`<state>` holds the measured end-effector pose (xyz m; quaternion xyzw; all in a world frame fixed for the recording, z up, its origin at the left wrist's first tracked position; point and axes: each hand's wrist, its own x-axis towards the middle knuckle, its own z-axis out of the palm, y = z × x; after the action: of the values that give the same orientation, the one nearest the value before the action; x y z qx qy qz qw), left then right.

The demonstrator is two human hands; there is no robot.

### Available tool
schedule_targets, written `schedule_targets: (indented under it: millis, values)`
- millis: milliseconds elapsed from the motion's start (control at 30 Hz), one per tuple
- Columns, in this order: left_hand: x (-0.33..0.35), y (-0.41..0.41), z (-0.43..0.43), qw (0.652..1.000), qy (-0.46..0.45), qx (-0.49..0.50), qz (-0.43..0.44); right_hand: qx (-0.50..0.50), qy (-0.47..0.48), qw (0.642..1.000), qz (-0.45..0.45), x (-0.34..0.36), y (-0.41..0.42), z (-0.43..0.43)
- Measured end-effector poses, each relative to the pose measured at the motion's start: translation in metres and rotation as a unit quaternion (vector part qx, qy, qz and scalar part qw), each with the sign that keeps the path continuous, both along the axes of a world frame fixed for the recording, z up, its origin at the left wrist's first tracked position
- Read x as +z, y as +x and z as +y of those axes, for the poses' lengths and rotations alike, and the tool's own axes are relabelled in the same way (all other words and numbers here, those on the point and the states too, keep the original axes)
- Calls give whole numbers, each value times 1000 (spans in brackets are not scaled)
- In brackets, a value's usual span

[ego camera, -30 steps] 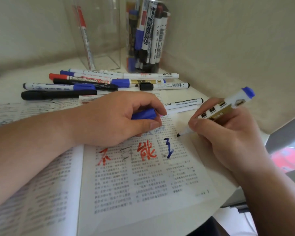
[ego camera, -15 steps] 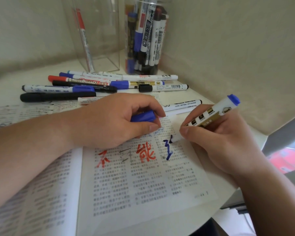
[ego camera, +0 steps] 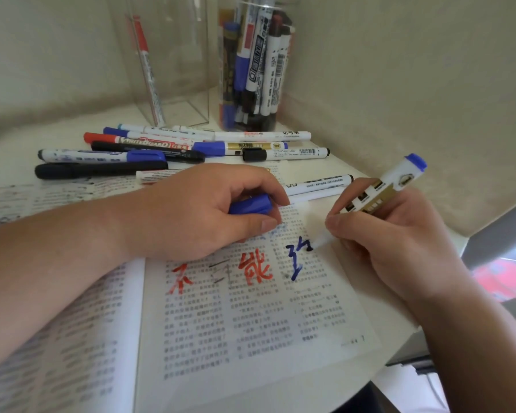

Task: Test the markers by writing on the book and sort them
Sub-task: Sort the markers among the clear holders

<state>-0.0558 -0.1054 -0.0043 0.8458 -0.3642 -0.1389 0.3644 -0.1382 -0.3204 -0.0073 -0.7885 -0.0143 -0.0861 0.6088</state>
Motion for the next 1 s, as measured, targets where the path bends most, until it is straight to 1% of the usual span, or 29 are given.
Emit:
schedule_targets:
  millis: [67, 133, 233, 300, 400, 533, 600, 700, 833, 1000]
  values:
    - [0, 0, 0, 1000, 2, -2, 0, 33, 4, 999, 8, 1, -2, 1]
    - [0, -1, -1, 1000, 2, -2, 1, 42, -24, 999, 10, 1, -2, 3]
    - [0, -1, -1, 1000, -4, -4, 3, -2, -80, 997, -18, -1, 1, 5]
    - [-1, -1, -1, 1000, -9, -4, 3, -34, -95, 994, -33, -2, 4, 4]
    - [-1, 0, 0, 1000, -11, -4, 1, -44, -81, 995, -24, -3, 5, 3]
    - [-1, 0, 1, 1000, -12, -7, 2, 23, -26, 999, 2, 0, 1, 1]
    - [-1, -1, 1, 1000, -11, -7, 3, 43, -32, 999, 0, 1, -1, 2]
    - [-1, 0, 0, 1000, -10, -7, 6, 41, -40, 998, -10, 0, 1, 2]
    - [-1, 0, 0, 1000, -12, -7, 4, 29, -23, 999, -20, -5, 3, -1]
    - [0, 1, 0, 1000, -6, -9, 1, 52, -18, 998, -18, -7, 3, -4]
